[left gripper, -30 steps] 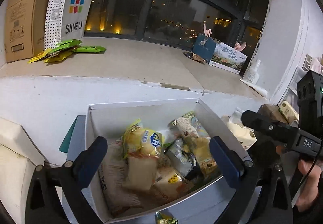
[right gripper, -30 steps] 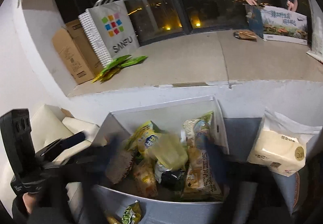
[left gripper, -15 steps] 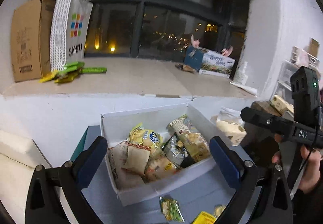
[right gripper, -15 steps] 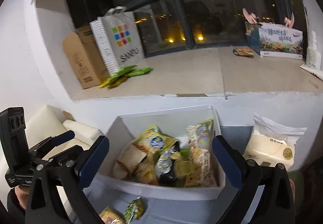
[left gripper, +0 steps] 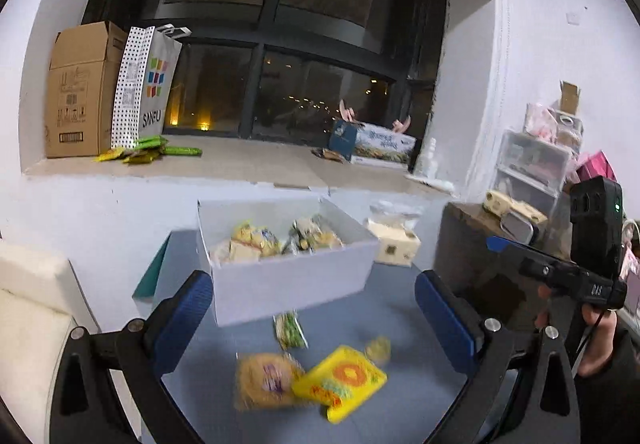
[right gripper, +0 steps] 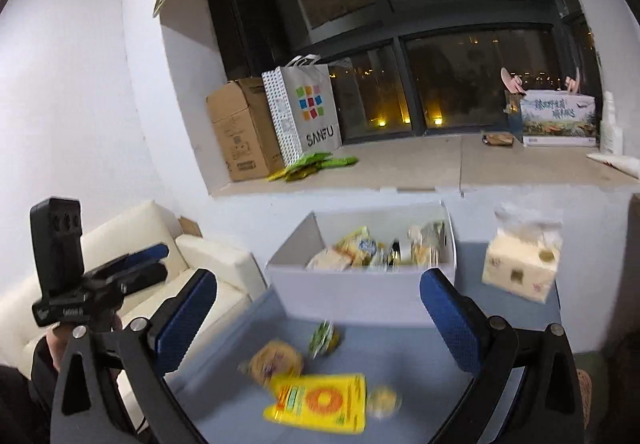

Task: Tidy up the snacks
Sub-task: 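Move both tools back from the box toward the remaining snacks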

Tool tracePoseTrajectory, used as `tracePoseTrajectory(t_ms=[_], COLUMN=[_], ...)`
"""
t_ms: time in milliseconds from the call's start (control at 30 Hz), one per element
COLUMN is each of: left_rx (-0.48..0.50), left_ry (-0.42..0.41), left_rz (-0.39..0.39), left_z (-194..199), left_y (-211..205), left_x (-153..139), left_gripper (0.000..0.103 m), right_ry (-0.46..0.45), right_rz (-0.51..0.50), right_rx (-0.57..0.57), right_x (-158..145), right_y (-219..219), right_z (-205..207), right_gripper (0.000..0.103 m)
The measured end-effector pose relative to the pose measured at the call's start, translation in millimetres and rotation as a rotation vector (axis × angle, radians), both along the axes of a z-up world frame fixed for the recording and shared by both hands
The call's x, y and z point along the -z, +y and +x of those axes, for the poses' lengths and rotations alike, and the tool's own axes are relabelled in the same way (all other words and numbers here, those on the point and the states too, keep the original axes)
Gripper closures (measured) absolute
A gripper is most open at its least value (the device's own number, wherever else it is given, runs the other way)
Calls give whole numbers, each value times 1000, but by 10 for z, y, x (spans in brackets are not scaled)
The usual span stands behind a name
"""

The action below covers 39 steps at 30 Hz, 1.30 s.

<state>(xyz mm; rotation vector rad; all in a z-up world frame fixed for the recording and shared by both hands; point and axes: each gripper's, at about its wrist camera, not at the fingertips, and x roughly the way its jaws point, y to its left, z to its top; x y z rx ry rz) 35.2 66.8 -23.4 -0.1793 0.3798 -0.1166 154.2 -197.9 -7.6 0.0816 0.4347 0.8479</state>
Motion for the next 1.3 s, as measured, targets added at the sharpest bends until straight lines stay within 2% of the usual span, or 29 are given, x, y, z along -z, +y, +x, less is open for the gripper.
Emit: tracePoseTrajectory(t_ms=[133, 267, 600, 700, 933, 1167, 1200, 1233, 1267, 1300], left_rx=[-2, 10, 20, 26, 26, 12, 9, 7, 6, 6], left_ry=[54, 91, 94, 88, 92, 110, 113, 118, 124, 126], left_rz=[16, 11, 27, 44, 53, 59, 54, 51, 50, 50], left_z=[-157, -245, -274, -302, -373, -392, -388, -379, -368, -362], left_y=[-86, -122, -209, -245, -250, -201, -185, -176, -172, -175], left_x=[227, 391, 391, 387, 413, 488, 501, 515, 530, 541], left_gripper=[0, 0, 0, 0, 0, 0, 0, 0, 0, 0], right_ry=[21, 41, 69, 82, 171, 265, 272, 283, 299, 317], right_rz=[-27, -83, -148, -224, -398, -476, -479, -486, -497, -504], right_rx=[35, 67, 82, 78, 76, 101, 108, 109, 104, 93], right_x=[309, 563, 784, 904, 1293, 1716, 1750, 1788, 1834, 1865], right_y=[-133, -171, -135, 17, 391, 550, 547, 551, 555, 564], right_z=[-378, -556, -516, -380, 244, 728, 756, 784, 807, 825], right_gripper=[0, 0, 0, 0, 0, 0, 3, 22, 60, 62])
